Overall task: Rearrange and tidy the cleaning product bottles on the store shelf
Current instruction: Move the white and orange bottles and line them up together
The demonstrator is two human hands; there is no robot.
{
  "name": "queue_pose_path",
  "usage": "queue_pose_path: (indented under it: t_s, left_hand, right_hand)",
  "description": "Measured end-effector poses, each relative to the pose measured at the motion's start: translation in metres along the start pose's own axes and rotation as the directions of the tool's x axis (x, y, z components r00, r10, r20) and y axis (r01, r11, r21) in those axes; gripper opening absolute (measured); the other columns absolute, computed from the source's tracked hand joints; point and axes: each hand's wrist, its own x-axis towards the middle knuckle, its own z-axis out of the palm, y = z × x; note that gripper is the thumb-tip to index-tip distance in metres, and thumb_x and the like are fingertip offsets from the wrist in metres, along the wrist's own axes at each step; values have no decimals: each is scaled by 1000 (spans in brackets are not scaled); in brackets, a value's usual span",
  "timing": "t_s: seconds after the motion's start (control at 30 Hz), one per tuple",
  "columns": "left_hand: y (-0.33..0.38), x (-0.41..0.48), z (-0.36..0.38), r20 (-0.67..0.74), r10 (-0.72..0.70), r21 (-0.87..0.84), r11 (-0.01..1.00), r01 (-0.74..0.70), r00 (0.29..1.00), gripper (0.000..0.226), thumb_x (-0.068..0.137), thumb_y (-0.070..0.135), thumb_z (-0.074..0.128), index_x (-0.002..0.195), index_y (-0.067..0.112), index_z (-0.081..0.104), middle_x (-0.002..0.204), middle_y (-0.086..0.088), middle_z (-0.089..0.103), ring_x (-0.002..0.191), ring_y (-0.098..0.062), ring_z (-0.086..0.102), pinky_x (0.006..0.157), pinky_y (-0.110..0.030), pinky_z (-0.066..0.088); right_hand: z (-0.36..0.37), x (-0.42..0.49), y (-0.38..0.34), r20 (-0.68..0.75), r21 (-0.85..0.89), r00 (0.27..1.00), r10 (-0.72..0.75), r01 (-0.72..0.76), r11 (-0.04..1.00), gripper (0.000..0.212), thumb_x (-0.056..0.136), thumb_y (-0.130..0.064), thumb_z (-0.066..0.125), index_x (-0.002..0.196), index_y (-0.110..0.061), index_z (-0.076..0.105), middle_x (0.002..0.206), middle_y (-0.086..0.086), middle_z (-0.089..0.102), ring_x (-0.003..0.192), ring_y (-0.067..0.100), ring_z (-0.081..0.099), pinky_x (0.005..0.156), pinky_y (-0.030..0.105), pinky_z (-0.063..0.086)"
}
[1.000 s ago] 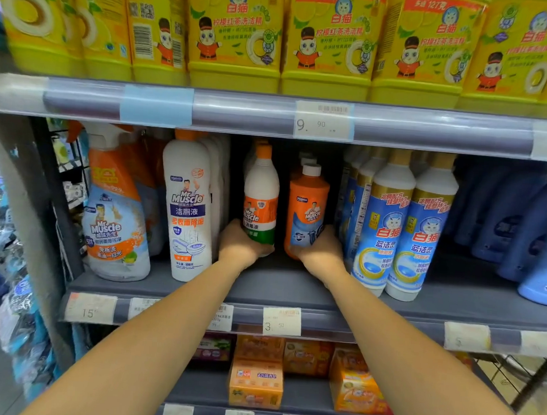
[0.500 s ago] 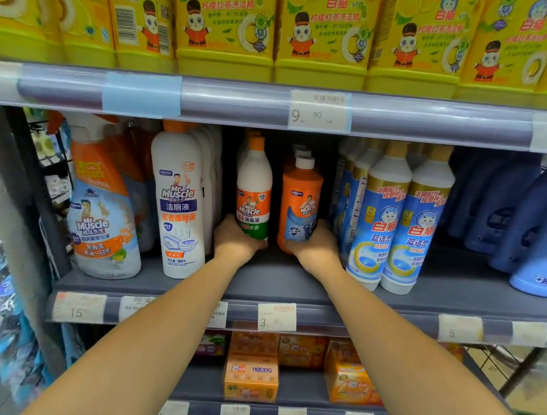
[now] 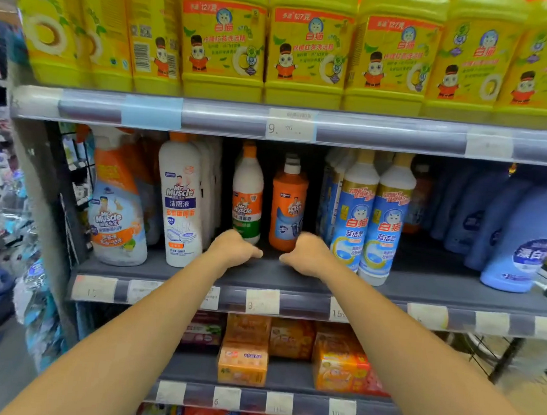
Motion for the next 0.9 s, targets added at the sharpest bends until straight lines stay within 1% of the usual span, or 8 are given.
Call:
queue_pose_path:
  t_s: [0.07, 0.17, 0.23, 0.37, 0.47, 0.57, 0.73, 0.9]
  left_hand:
    - [4, -23, 1, 39, 65, 166, 984, -70, 997, 49, 73, 36, 79, 112, 10, 66, 113, -7, 67, 99, -23, 63, 79, -30, 47]
    - [13, -59, 6, 126, 175, 230, 952, -200, 977, 54, 77, 35, 77, 124, 19, 60, 120, -1, 63, 105, -16, 60, 89, -30, 49]
    - [25, -83, 13, 150, 230, 297, 917, -266, 962, 51, 79, 35, 75, 124, 21, 59, 121, 0, 62, 102, -14, 58, 87, -30, 49]
    - [58, -126, 35, 107, 358, 478, 799, -364, 927, 48, 84, 37, 70, 127, 21, 57, 131, -2, 55, 119, -20, 52, 95, -33, 45]
    - [85, -158, 60, 138, 394, 525, 749, -404, 909, 48, 86, 38, 67, 130, 21, 54, 134, -5, 52, 121, -24, 51, 98, -36, 45]
    - [107, -186, 88, 205, 430, 542, 698, -467, 879, 48, 87, 38, 65, 131, 21, 54, 135, -6, 52, 122, -25, 51, 98, -37, 45]
    - [141, -216, 123, 251, 470, 505, 682, -529, 846, 48, 87, 38, 66, 131, 22, 54, 136, -2, 54, 122, -22, 51, 97, -35, 46]
    - [166, -228, 147, 275, 465, 544, 647, -535, 841, 53, 86, 40, 67, 134, 22, 51, 133, -5, 54, 118, -25, 54, 94, -40, 49]
  right_hand:
    - [-7, -21, 6, 62, -79, 996, -63, 68, 995, 52, 80, -34, 70, 122, -5, 59, 122, 13, 62, 106, 28, 60, 90, 35, 51]
    - [-23, -53, 22, 124, -96, 981, -148, 161, 982, 53, 86, -34, 66, 132, -11, 52, 128, 9, 59, 113, 24, 57, 86, 29, 46]
    - [-37, -75, 35, 117, -104, 978, -174, 186, 977, 51, 88, -34, 65, 132, -12, 51, 125, 8, 60, 111, 23, 57, 83, 28, 44]
    - [-70, -120, 72, 77, -207, 978, -194, 206, 956, 47, 88, -30, 63, 130, -11, 51, 126, 12, 57, 111, 29, 55, 90, 37, 48]
    - [-96, -152, 106, 64, -269, 983, -173, 184, 945, 48, 86, -31, 63, 128, -12, 50, 125, 12, 52, 110, 30, 53, 90, 42, 49]
    - [-123, -182, 138, 47, -307, 990, -134, 142, 941, 50, 83, -32, 64, 127, -14, 49, 122, 12, 51, 109, 30, 52, 86, 39, 48]
    - [-163, -218, 180, 15, -321, 994, -105, 104, 941, 51, 82, -29, 64, 130, -19, 50, 121, 10, 53, 111, 28, 52, 82, 35, 46]
    - [-183, -236, 199, -37, -315, 996, -78, 62, 947, 52, 82, -30, 66, 130, -20, 50, 123, 10, 51, 106, 29, 55, 87, 41, 50]
